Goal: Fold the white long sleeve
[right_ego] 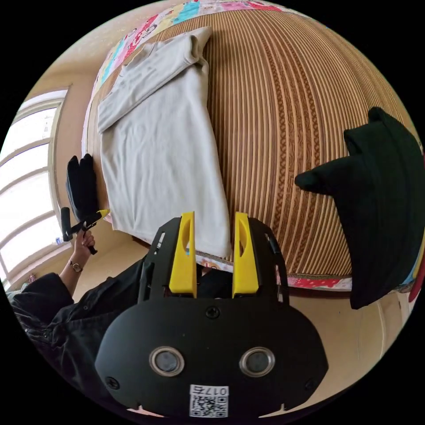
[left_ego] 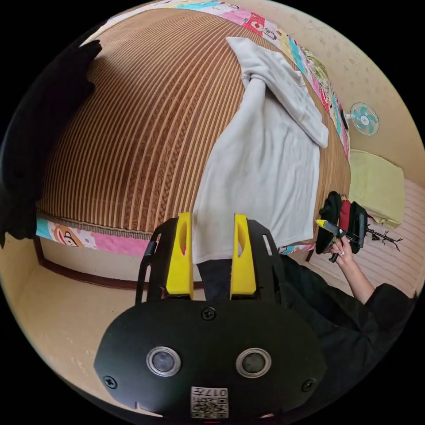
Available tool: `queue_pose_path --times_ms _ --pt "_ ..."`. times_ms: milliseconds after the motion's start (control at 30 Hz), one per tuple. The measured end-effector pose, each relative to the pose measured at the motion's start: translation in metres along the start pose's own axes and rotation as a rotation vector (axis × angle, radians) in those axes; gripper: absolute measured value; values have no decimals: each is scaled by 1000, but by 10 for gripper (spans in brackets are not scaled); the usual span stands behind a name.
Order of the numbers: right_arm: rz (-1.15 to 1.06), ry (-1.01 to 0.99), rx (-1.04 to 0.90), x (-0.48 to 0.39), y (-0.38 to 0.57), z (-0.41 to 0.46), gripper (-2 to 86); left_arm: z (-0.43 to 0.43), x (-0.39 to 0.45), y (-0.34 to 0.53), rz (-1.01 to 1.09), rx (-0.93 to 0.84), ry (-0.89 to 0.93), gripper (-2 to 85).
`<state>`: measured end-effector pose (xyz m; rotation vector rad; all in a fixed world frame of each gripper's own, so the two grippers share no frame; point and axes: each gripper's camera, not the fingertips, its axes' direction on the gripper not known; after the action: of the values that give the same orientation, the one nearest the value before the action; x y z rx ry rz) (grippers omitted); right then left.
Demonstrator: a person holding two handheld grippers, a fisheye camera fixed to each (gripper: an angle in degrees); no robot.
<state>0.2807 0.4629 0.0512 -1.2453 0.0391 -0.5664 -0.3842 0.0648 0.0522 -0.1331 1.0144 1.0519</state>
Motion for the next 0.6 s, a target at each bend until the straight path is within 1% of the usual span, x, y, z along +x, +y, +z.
queue_pose_path --times_ms 33,67,100,167,233,267,300,333,400,433,500,533,600 --pt "6 9 -34 3 5 8 100 6 -2 1 -7 -29 3 110" --pt "12 83 -69 7 15 20 83 12 -4 5 -1 -36 -13 78" --pt "19 129 -42 8 25 21 61 13 -6 11 -10 -30 -52 66" --pt "40 34 -47 13 32 13 47 14 -12 14 -49 -61 -67 49" --pt "44 -40 4 20 43 -9 41 4 -14 16 -36 -81 -19 41" --pt "25 -85 42 26 54 -26 38 -3 -17 18 -15 -105 62 39" --pt "3 -176 75 36 68 -44 35 -9 -21 21 13 -139 199 39" --pt "-6 -240 92 43 76 -52 34 -12 -24 24 26 -162 290 38" --pt "-47 -513 159 72 112 -82 30 -25 -39 48 34 -200 671 36" --pt "-62 -588 191 78 122 -89 28 -30 -43 56 35 -181 753 36" --pt "-116 -912 398 102 162 -120 23 -57 -59 89 22 -40 1029 35" --pt "-131 -968 453 106 170 -127 22 -64 -63 95 12 -4 1084 35" --pt "-193 -1062 597 108 173 -148 16 -92 -71 104 -6 160 1233 34"
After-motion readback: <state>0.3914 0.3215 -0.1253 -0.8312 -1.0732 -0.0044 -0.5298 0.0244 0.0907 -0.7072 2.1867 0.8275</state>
